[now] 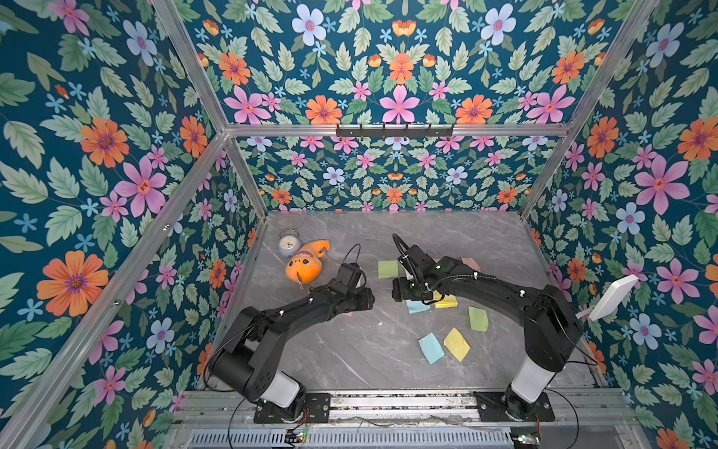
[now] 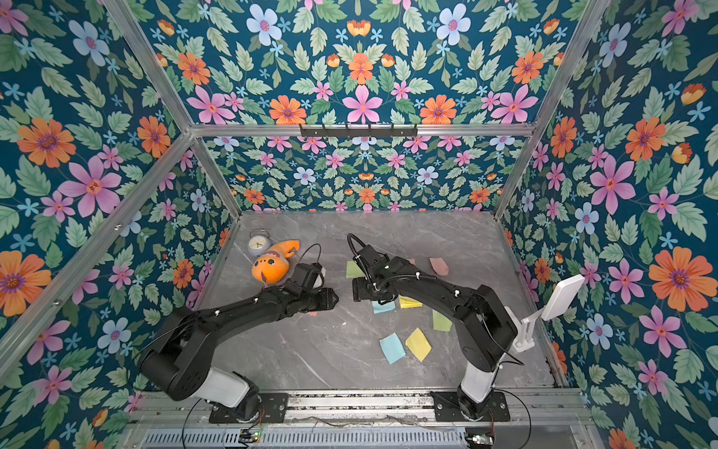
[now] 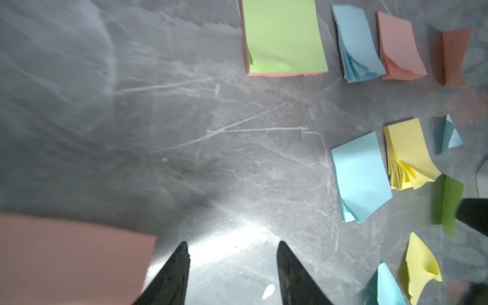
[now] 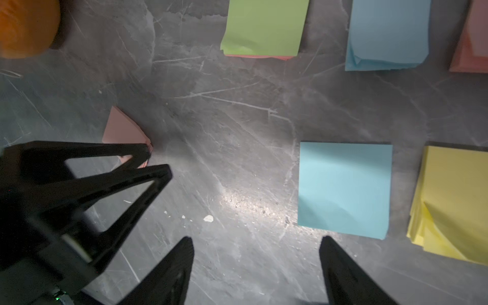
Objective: Tear off pages from different memo pads
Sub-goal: Adjust the memo pad at the center of the board, then pick up the memo pad from the center of the board.
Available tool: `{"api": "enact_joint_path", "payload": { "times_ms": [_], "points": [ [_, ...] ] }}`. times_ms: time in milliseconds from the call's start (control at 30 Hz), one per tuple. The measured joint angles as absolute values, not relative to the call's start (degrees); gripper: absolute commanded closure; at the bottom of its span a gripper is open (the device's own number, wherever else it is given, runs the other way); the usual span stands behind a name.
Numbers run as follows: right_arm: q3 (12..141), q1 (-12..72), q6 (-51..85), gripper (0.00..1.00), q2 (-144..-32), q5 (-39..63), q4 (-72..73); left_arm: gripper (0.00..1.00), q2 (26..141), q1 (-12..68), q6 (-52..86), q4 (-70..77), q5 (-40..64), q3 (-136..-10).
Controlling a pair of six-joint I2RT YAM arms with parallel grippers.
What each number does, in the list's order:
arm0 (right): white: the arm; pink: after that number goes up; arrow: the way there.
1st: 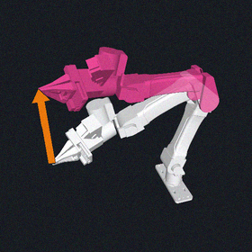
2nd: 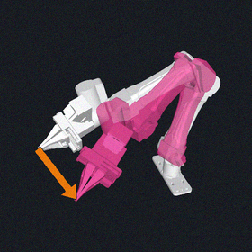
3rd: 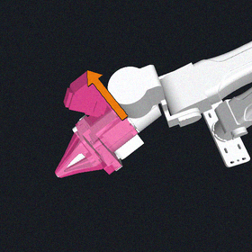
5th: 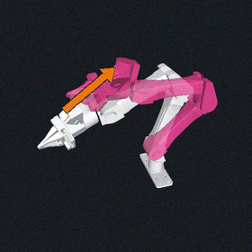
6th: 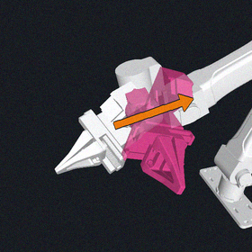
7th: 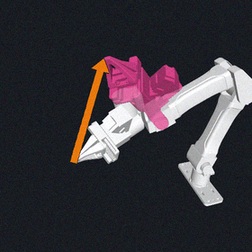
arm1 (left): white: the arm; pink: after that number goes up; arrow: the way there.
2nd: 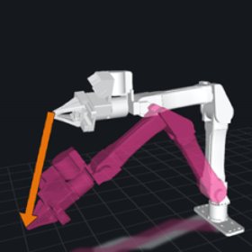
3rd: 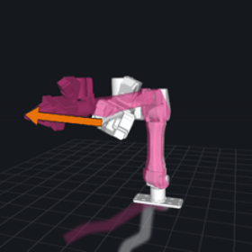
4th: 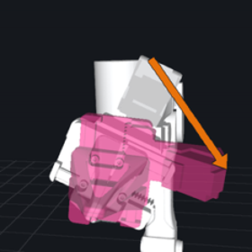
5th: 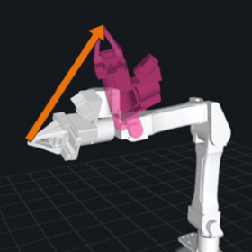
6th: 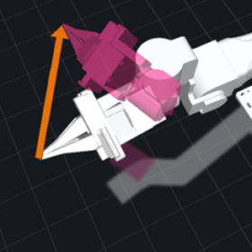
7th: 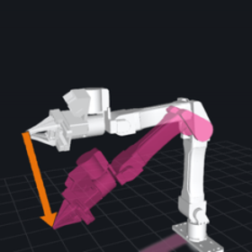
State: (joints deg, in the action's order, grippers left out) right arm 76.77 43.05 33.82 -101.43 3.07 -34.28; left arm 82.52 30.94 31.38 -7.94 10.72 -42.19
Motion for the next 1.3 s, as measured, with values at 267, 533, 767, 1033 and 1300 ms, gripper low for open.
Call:
{"api": "enact_joint_path", "payload": {
  "times_ms": [267,533,767,1033,1300],
  "points": [
    [89.2,45.3,34.4,0.29,-113.7,10.2,-32.6,0.41,72.1,19.9,34.5,-10.9,8.1,-33.3],
    [100.4,45.8,35.7,0.37,-124.9,18.9,-30.3,0.44,73.3,17.1,37.5,-4.8,9.0,-30.2],
    [106.3,46.2,35.8,0.49,-131.7,25.2,-30.5,0.46,72.5,16.9,40.1,-2.8,9.0,-27.5],
    [109.2,46.2,37.1,0.62,-135.4,28.5,-30.5,0.55,73.6,16.9,41.6,1.6,8.9,-24.8],
    [107.8,46.7,38.0,0.71,-135.9,31.1,-30.1,0.59,74.1,16.9,42.0,5.3,9.1,-23.4]
  ]
}}
